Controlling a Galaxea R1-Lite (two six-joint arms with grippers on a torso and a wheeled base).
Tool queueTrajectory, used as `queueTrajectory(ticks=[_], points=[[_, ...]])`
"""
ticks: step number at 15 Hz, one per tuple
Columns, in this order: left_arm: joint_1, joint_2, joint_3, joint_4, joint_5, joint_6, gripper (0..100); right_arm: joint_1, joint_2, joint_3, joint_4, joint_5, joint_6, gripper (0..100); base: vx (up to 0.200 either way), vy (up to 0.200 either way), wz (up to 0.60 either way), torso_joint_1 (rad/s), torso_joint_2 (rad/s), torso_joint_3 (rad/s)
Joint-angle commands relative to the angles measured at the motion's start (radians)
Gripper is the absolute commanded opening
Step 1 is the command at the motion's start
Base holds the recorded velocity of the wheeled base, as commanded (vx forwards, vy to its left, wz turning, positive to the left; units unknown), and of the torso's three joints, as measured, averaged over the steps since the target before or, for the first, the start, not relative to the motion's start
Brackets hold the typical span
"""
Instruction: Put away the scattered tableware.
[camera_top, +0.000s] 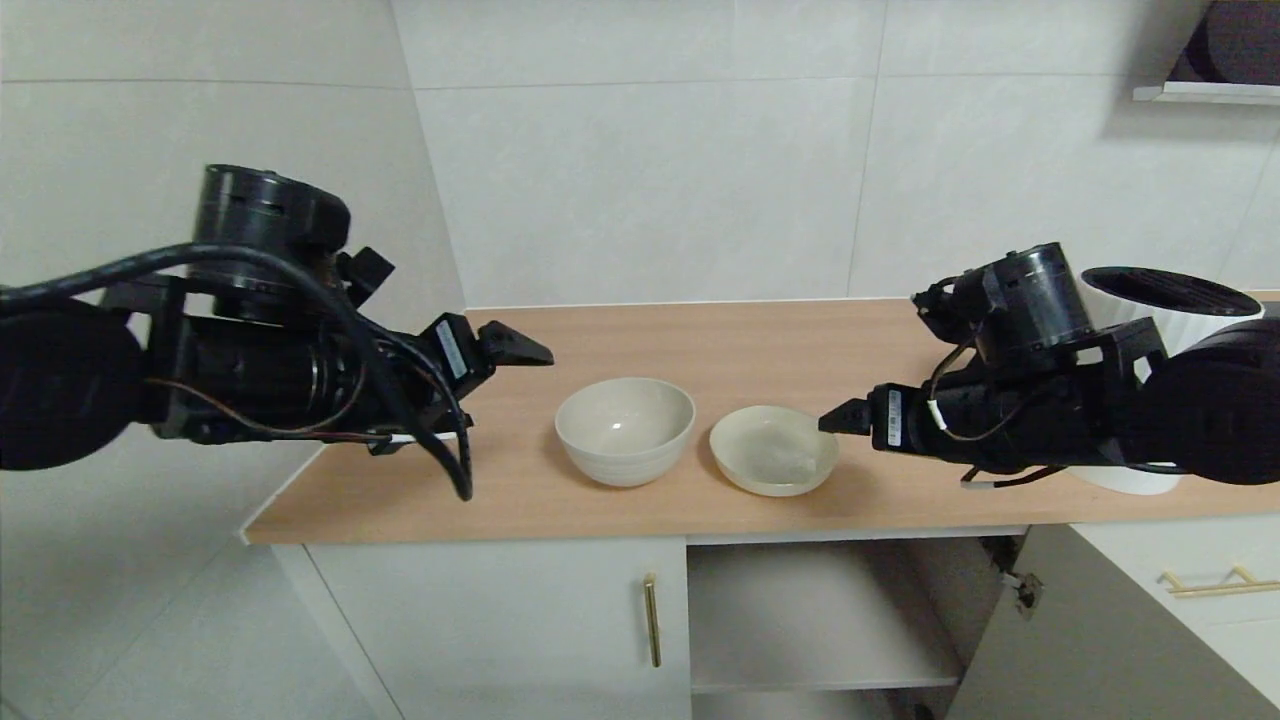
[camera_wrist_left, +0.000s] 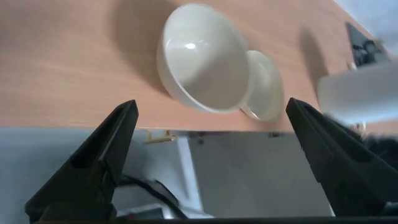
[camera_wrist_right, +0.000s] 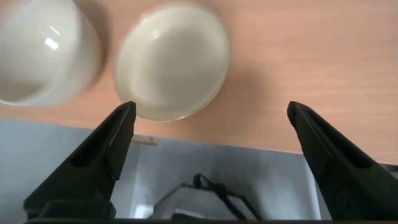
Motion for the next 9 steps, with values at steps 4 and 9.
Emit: queueTrajectory(ticks=[4,9], points=[[-0.007,0.229,-0.061,-0.004,0.001,-0.062,100,0.004,0.04,0.005,0.0,-0.001,0.002,100,0.0,0.0,0.0,0.0,0.0,0.0],[-0.007,0.255,-0.092,-0.005,0.001,-0.09,100,0.004,0.04,0.007,0.0,-0.001,0.002,100,0.0,0.0,0.0,0.0,0.0,0.0]])
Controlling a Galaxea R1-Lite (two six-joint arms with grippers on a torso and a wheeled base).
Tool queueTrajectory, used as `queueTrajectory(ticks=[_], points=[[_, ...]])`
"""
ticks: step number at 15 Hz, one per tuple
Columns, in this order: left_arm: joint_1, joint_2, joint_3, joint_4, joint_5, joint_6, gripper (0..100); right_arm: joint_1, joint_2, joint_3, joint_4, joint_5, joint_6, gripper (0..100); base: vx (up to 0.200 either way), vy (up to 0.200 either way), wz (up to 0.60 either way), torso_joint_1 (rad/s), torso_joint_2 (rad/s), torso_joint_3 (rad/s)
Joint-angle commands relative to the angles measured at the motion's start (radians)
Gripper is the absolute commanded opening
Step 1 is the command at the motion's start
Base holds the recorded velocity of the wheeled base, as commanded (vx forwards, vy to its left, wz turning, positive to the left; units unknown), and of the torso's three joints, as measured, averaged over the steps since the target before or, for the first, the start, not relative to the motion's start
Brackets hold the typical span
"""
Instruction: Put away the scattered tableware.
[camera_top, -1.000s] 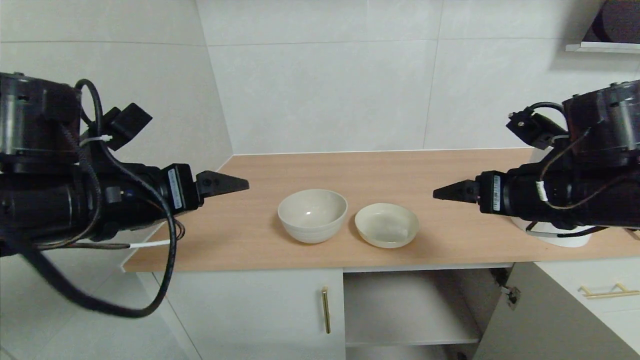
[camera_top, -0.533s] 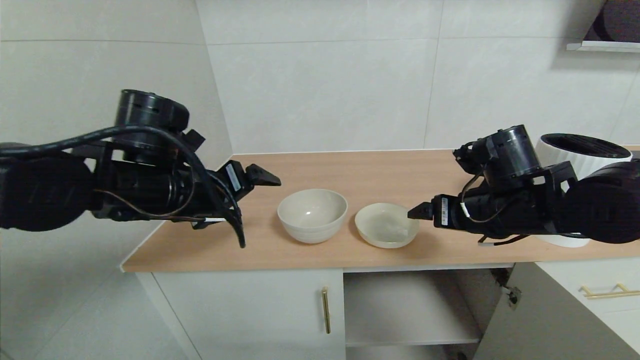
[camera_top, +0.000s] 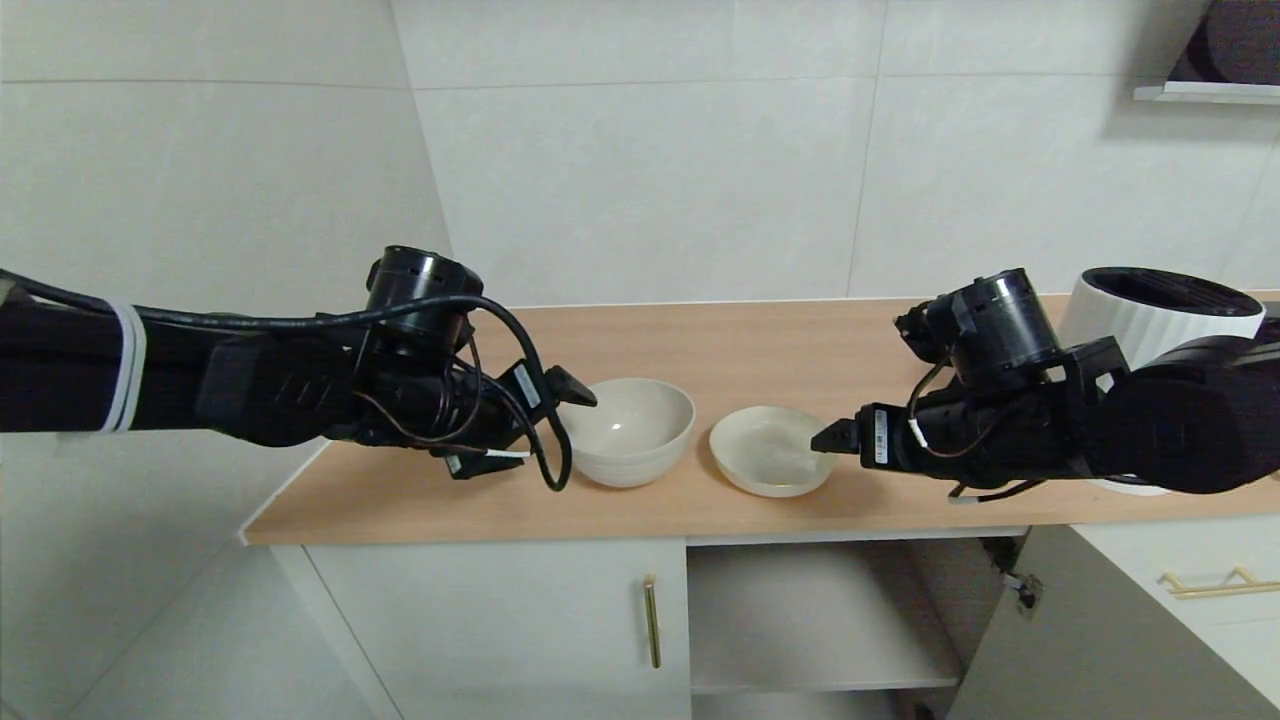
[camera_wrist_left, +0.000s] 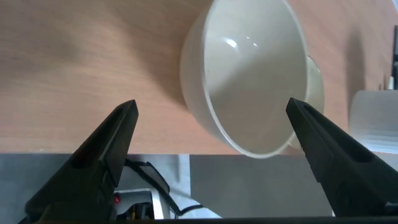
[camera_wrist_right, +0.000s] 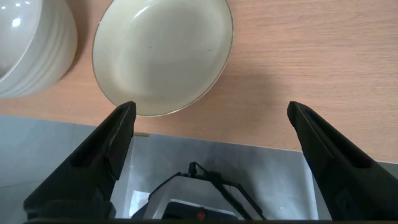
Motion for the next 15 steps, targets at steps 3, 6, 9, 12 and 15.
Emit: queueTrajectory(ticks=[3,6,9,12,15], points=[[0.0,0.046,-0.022,0.0,0.002,0.0,100,0.0,-0.004,0.001,0.0,-0.001,0.0,100,0.0,0.0,0.0,0.0,0.0,0.0],[0.0,0.06,-0.027,0.0,0.0,0.0,100,0.0,-0.004,0.001,0.0,-0.001,0.002,100,0.0,0.0,0.0,0.0,0.0,0.0],[0.0,0.075,-0.033,0.0,0.0,0.003,100,0.0,-0.005,0.001,0.0,-0.001,0.002,100,0.0,0.0,0.0,0.0,0.0,0.0],[0.0,0.09,-0.036,0.0,0.0,0.004,0,0.0,-0.004,0.001,0.0,-0.001,0.0,100,0.0,0.0,0.0,0.0,0.0,0.0],[0.0,0.083,-0.036,0.0,0.0,0.004,0,0.0,-0.004,-0.004,0.0,-0.001,0.0,100,0.0,0.0,0.0,0.0,0.0,0.0]])
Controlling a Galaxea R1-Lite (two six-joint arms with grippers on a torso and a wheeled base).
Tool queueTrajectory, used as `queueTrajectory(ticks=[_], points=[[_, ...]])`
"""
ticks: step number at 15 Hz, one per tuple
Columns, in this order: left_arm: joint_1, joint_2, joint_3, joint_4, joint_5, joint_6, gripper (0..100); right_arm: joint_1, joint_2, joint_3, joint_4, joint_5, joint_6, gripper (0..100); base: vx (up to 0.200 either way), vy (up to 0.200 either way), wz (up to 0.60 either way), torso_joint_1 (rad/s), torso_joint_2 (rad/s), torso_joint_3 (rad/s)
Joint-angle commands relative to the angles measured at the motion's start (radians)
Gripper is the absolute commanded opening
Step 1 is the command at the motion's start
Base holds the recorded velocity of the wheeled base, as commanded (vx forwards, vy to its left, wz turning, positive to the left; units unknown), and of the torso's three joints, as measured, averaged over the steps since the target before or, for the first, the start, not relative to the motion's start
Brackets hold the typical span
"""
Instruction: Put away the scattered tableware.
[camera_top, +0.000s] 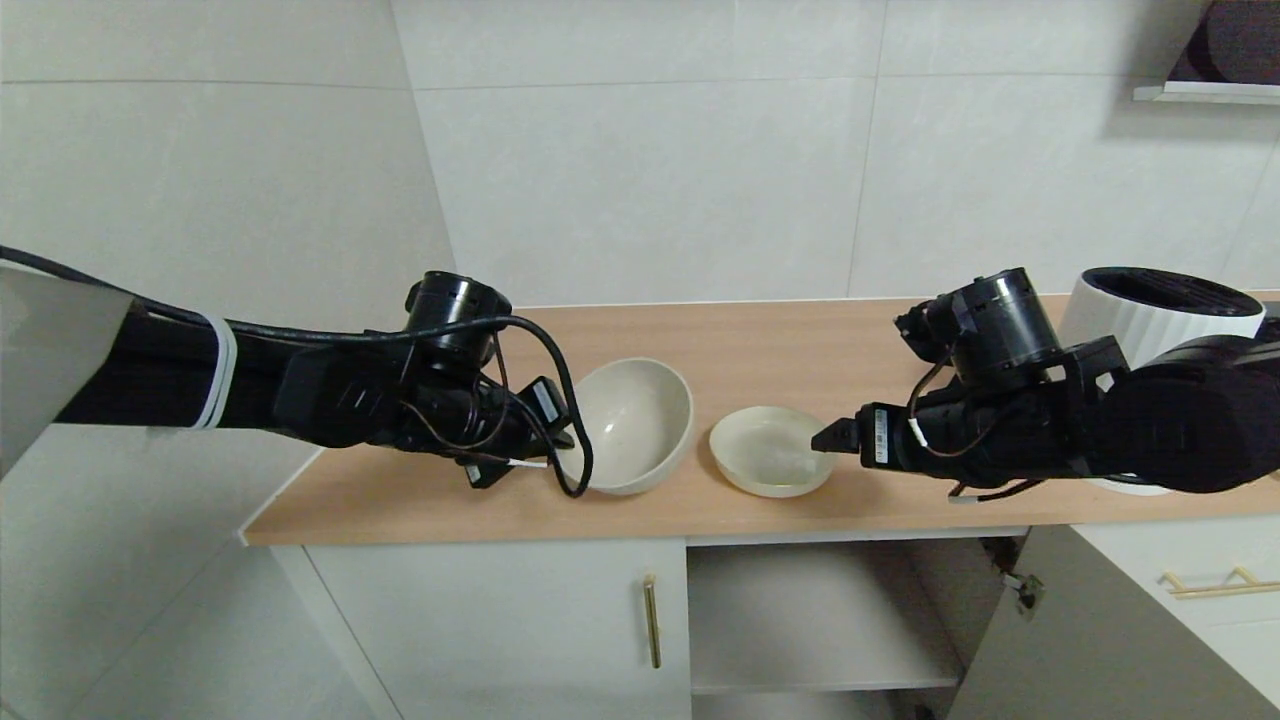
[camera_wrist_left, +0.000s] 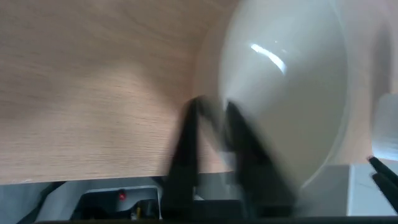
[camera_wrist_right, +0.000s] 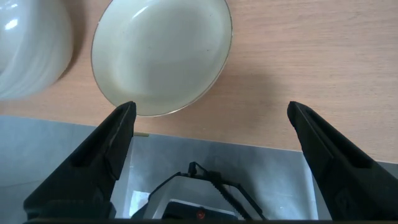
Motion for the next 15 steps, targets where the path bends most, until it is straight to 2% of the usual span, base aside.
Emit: queueTrajectory(ticks=[1,6,9,12,15], points=[[0.0,-0.009,0.0,-0.001,0.003,-0.001,0,0.001,-0.002,-0.006,0.0,0.0,0.0,100,0.0,0.0,0.0,0.0,0.0,0.0],[0.0,-0.049,0.008,0.004,0.003,-0.001,0,0.001,0.052,-0.062,0.0,-0.041,-0.005,100,0.0,0.0,0.0,0.0,0.0,0.0],[0.0,-0.074,0.018,0.004,0.002,-0.001,0,0.027,0.152,-0.092,-0.028,-0.172,0.0,100,0.0,0.0,0.0,0.0,0.0,0.0],[0.0,-0.078,0.02,0.006,0.002,0.0,0,0.05,0.248,-0.084,-0.143,-0.297,-0.002,100,0.0,0.0,0.0,0.0,0.0,0.0],[0.0,-0.086,0.025,0.004,0.002,0.0,0,0.05,0.268,-0.09,-0.169,-0.31,-0.002,100,0.0,0.0,0.0,0.0,0.0,0.0]])
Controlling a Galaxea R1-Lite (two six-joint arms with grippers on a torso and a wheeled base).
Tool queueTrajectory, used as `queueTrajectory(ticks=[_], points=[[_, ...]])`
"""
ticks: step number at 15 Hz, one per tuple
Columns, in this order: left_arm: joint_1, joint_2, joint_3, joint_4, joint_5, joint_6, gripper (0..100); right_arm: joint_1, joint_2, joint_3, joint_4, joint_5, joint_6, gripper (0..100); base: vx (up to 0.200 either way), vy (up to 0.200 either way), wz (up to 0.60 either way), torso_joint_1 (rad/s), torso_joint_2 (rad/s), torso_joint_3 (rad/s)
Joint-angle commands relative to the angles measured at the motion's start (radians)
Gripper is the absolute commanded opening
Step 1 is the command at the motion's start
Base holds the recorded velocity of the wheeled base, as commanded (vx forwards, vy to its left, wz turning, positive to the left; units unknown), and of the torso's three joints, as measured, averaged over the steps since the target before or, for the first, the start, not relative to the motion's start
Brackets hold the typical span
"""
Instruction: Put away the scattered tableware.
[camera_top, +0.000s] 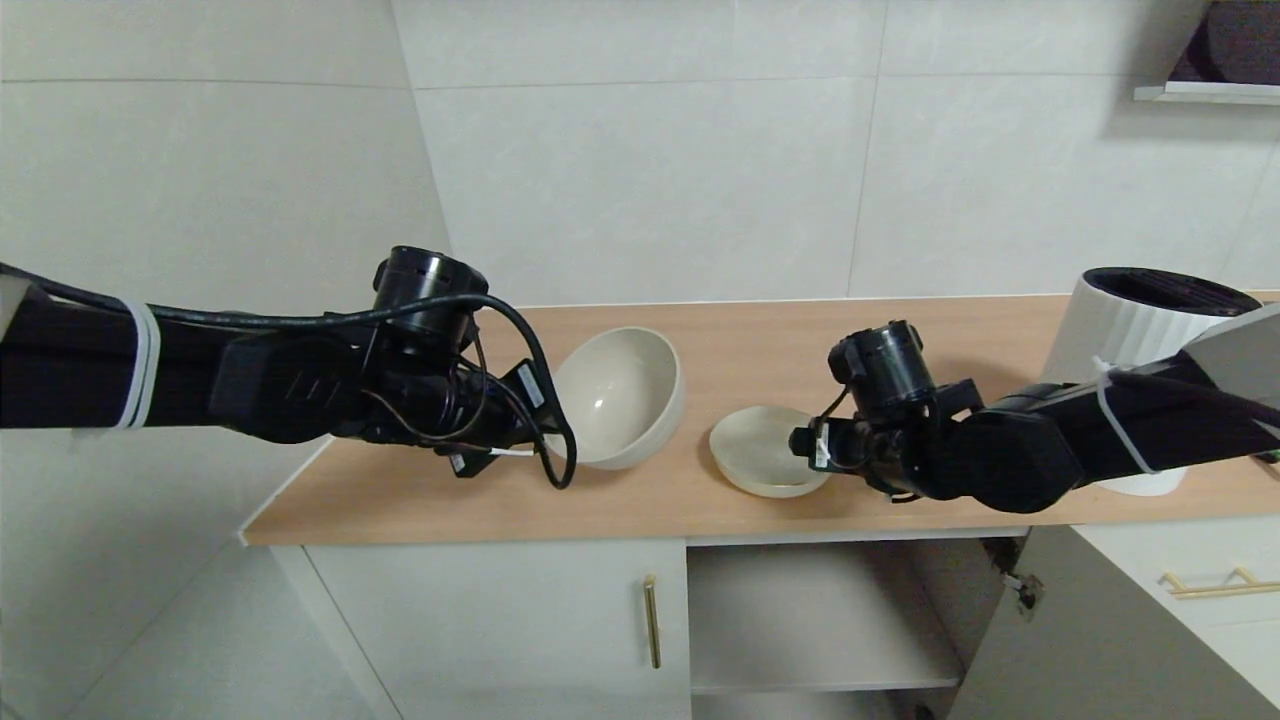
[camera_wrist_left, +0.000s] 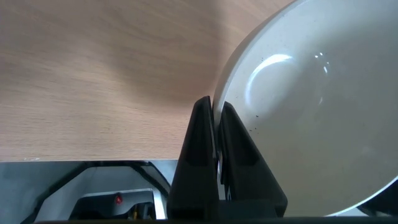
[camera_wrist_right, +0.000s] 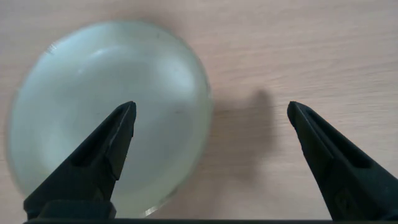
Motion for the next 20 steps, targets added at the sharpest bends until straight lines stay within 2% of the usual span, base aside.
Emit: queueTrajectory(ticks=[1,3,4,10,13,14,17,18,19,20], points=[[0.0,-0.009,0.002,0.0,0.0,0.0,0,0.002,0.033,-0.002,-0.001,0.0,0.001,100,0.0,0.0,0.0,0.0,0.0,0.0],[0.0,-0.012,0.002,0.0,0.0,0.0,0,0.0,0.033,-0.004,-0.001,0.001,0.002,100,0.0,0.0,0.0,0.0,0.0,0.0],[-0.001,-0.013,0.002,0.0,0.0,0.0,0,0.0,0.033,-0.004,-0.001,0.001,0.002,0,0.0,0.0,0.0,0.0,0.0,0.0],[0.0,-0.015,0.004,0.0,0.0,0.0,0,-0.001,0.019,-0.001,-0.016,0.003,0.005,0,0.0,0.0,0.0,0.0,0.0,0.0],[-0.005,-0.058,0.036,-0.002,0.08,0.01,0,-0.035,-0.067,0.027,0.002,0.042,0.033,0,0.0,0.0,0.0,0.0,0.0,0.0],[-0.005,-0.096,0.06,-0.003,0.098,0.023,0,-0.061,-0.138,0.042,0.022,0.111,0.034,0,0.0,0.0,0.0,0.0,0.0,0.0],[-0.005,-0.251,0.149,-0.002,0.094,0.07,0,-0.101,-0.368,0.119,0.154,0.312,0.031,0,0.0,0.0,0.0,0.0,0.0,0.0],[-0.005,-0.32,0.201,-0.003,0.089,0.107,0,-0.103,-0.446,0.15,0.202,0.366,0.027,0,0.0,0.0,0.0,0.0,0.0,0.0],[-0.005,-0.342,0.221,-0.003,0.088,0.121,0,-0.103,-0.466,0.159,0.212,0.38,0.027,0,0.0,0.0,0.0,0.0,0.0,0.0],[-0.006,-0.438,0.303,-0.005,0.058,0.171,0,-0.101,-0.527,0.217,0.238,0.414,0.024,0,0.0,0.0,0.0,0.0,0.0,0.0]])
